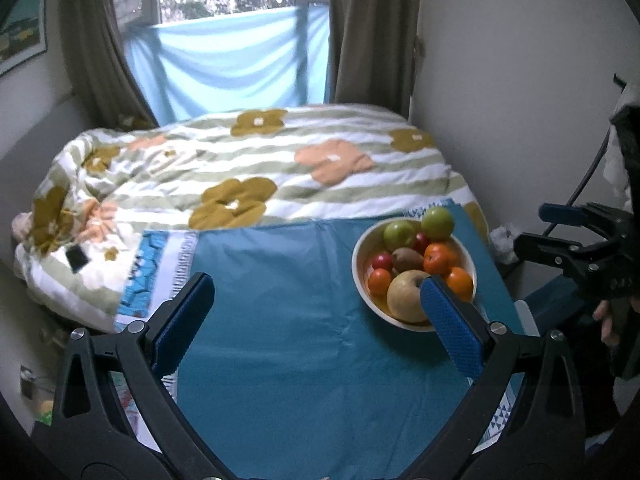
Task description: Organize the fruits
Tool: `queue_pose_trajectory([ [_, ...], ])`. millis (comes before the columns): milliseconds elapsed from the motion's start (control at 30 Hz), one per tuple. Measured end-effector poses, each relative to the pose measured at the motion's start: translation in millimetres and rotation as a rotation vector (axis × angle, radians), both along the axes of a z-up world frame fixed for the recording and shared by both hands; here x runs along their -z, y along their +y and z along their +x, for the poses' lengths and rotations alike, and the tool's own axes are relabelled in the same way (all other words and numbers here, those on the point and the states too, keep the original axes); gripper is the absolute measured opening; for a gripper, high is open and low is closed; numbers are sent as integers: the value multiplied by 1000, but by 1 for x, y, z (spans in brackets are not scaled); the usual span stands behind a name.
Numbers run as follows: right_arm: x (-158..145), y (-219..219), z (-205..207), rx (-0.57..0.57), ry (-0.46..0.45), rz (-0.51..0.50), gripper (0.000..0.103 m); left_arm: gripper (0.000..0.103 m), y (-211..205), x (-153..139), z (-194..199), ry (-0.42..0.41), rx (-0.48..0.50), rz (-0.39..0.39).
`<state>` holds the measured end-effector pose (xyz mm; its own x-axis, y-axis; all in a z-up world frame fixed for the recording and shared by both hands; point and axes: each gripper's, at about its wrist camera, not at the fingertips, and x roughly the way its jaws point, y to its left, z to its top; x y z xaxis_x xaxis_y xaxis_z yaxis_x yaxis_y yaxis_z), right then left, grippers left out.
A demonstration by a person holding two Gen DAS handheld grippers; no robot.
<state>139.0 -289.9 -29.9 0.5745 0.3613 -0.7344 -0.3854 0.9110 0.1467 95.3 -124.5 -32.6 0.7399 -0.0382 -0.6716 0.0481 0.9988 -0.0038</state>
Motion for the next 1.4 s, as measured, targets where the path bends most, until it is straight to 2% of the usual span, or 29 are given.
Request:
queue_pose_trajectory([
  [233, -38, 27, -57, 150, -57, -41, 94, 103, 37, -35, -48, -48, -81, 3],
  [433, -44, 49, -103, 272, -88, -51, 94, 103, 58, -38, -86, -69, -96, 15],
  [600, -39, 62, -127, 314, -92, -61, 94, 103, 71, -32, -109, -60, -100, 13],
  [933, -32, 81, -149, 339, -92, -77, 94, 103, 82, -26, -129, -63, -79, 34],
  [1400, -35, 85, -156, 369, -110, -82, 94, 103, 83, -28, -127, -85, -52, 27],
])
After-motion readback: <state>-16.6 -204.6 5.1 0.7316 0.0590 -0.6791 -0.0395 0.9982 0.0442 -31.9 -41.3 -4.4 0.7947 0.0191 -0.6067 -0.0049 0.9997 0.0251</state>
